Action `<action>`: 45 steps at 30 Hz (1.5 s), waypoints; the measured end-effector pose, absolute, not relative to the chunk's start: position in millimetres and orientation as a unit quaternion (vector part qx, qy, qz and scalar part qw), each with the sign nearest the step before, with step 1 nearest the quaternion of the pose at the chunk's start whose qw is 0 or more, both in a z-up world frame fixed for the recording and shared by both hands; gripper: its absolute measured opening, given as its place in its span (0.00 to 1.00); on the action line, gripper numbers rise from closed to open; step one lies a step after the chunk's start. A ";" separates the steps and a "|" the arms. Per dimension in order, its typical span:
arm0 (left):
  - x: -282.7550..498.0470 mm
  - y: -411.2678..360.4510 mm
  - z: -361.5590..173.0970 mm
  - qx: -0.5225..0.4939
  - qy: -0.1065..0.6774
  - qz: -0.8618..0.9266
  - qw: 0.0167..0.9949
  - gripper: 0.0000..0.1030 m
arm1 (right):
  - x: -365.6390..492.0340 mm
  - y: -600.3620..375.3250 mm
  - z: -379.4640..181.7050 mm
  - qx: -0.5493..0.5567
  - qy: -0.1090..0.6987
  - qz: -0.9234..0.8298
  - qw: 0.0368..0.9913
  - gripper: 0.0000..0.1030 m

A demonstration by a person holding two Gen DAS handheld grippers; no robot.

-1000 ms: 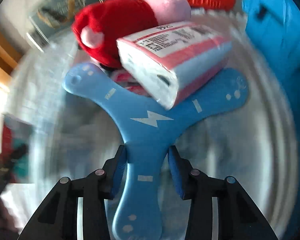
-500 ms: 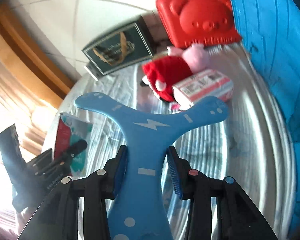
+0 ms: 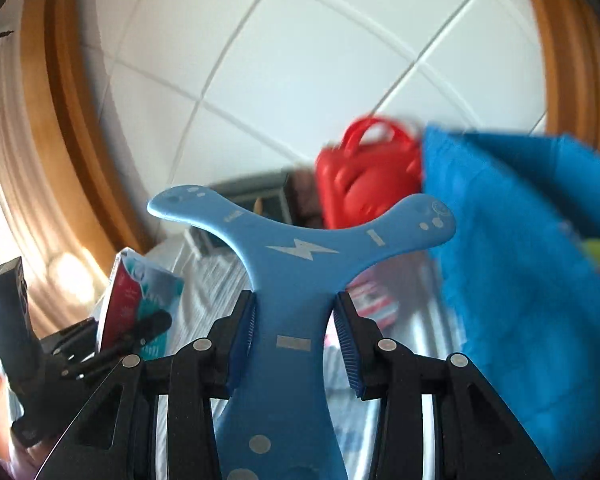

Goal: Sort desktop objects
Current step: 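Lift and carry the Tylenol box and blue boomerang over the blue bin, then open both tools to drop the Tylenol box and boomerang into the bin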

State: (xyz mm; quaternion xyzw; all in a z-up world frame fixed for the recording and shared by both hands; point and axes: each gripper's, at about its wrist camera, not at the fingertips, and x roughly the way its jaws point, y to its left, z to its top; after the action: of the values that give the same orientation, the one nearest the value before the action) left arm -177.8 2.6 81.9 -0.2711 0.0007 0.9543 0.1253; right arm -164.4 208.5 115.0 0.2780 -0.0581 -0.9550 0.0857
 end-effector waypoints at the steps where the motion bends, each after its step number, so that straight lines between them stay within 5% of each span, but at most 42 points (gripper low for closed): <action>1: -173.9 12.3 91.5 -0.261 0.003 0.956 0.132 0.17 | -157.4 213.3 124.1 0.268 -0.054 -0.959 0.077 0.38; 12: -154.8 112.4 166.2 -0.196 0.014 0.959 0.203 0.17 | -104.9 288.0 212.2 0.198 -0.024 -0.980 -0.013 0.38; 23: -200.2 257.0 212.7 -0.204 0.032 0.943 0.261 0.17 | -147.6 401.1 271.1 0.222 -0.013 -0.968 -0.118 0.38; 45: -350.7 405.9 149.7 -0.364 0.099 0.886 0.270 0.17 | -279.3 531.3 179.1 0.305 -0.091 -0.930 -0.182 0.38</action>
State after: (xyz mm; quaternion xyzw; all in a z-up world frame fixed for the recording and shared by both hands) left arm -350.7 405.9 149.7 -0.3642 0.0987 0.8857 0.2703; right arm -279.3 531.3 179.1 0.3047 -0.0910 -0.9304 -0.1822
